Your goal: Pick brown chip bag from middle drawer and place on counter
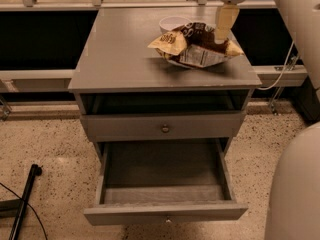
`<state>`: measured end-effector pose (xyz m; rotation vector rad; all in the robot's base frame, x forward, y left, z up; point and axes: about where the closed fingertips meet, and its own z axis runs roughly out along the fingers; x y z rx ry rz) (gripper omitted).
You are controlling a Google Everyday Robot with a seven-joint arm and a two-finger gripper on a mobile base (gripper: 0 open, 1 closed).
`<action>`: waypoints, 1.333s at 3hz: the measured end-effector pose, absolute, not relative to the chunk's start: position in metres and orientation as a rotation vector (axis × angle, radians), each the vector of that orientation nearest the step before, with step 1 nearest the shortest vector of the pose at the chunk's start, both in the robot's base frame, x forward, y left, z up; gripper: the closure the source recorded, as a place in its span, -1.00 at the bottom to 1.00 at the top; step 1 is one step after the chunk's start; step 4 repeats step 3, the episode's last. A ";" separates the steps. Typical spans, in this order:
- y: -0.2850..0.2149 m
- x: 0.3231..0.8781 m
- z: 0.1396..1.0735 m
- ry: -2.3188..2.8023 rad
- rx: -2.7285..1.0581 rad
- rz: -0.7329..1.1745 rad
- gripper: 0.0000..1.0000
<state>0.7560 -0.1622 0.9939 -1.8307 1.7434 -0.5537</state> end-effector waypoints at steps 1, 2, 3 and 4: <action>-0.176 0.745 0.984 1.822 -1.830 -0.461 -1.00; -0.200 0.720 0.974 1.921 -1.824 -0.346 -1.00; -0.200 0.720 0.974 1.921 -1.824 -0.346 -1.00; -0.200 0.720 0.974 1.921 -1.824 -0.346 -1.00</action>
Offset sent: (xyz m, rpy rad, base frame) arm -0.0671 -0.0795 -0.0147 0.1269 0.2927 -0.1239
